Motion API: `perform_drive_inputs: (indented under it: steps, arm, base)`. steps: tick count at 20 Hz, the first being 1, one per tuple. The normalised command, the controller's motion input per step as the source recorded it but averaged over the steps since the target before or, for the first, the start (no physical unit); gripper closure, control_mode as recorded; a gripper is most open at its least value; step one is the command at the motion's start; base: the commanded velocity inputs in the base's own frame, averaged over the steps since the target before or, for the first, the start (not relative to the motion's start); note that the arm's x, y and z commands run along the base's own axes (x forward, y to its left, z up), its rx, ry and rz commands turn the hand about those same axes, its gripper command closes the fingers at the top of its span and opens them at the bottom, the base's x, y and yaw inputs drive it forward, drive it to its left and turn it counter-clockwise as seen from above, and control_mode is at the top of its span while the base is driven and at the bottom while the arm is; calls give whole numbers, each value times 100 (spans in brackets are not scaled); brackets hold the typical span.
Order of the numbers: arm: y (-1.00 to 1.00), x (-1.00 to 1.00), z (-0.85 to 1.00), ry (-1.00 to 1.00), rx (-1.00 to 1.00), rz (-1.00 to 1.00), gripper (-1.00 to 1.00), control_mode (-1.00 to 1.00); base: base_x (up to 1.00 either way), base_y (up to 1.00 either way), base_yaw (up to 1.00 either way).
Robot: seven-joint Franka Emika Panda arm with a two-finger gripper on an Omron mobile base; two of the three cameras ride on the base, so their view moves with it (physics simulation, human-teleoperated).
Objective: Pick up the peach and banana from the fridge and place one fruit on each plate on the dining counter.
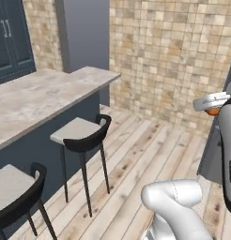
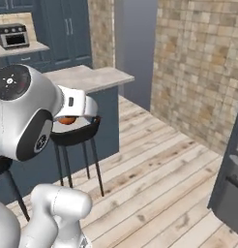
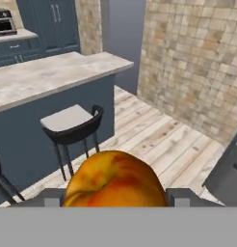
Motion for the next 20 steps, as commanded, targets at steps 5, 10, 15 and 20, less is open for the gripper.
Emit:
perform_drive_inputs:
  steps: [5, 10, 15, 20]
  arm:
    - [0, 0, 0, 0, 0, 0, 100, 100]
    - [0, 0, 0, 0, 0, 0, 100, 100]
    - [0, 0, 0, 0, 0, 0, 100, 100]
    - [0, 0, 0, 0, 0, 0, 100, 100]
  base:
    - [-43, 96, 51]
    - [-48, 95, 50]
    - [-25, 70, 48]
    - [-11, 58, 45]
